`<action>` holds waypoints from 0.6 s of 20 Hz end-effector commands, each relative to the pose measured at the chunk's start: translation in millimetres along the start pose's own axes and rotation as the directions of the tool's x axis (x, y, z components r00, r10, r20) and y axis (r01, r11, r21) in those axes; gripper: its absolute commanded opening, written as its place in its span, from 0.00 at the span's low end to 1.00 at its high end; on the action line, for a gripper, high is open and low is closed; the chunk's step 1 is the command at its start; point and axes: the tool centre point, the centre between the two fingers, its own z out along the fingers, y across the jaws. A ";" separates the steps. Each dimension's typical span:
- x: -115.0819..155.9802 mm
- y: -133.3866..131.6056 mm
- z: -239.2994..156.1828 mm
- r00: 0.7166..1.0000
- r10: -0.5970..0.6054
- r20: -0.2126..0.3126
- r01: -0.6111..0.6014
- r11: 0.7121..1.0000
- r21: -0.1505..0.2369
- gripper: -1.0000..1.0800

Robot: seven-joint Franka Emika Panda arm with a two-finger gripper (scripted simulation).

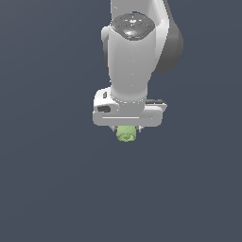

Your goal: Pick up the object and move it to a goal position.

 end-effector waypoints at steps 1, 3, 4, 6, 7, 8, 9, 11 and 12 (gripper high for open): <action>4.6 2.1 -12.9 1.000 0.000 0.001 0.000 1.000 0.000 0.00; 7.6 3.4 -20.3 1.000 0.000 0.001 0.000 1.000 0.000 0.00; 8.8 3.9 -23.3 1.000 0.000 0.001 0.000 1.000 0.000 0.00; 10.8 4.6 -28.0 1.000 0.000 0.001 0.000 1.000 0.000 0.00; 11.6 4.9 -29.7 1.000 0.000 0.001 0.000 1.000 0.000 0.00; 12.2 5.1 -31.0 1.000 0.000 0.001 0.000 1.000 0.000 0.00; 12.7 5.2 -31.8 1.000 0.000 0.001 0.000 1.000 0.000 0.00; 13.4 5.4 -32.6 1.000 0.000 0.001 0.000 1.000 0.000 0.00; 13.4 5.4 -32.6 1.000 0.000 0.001 0.000 1.000 0.000 0.00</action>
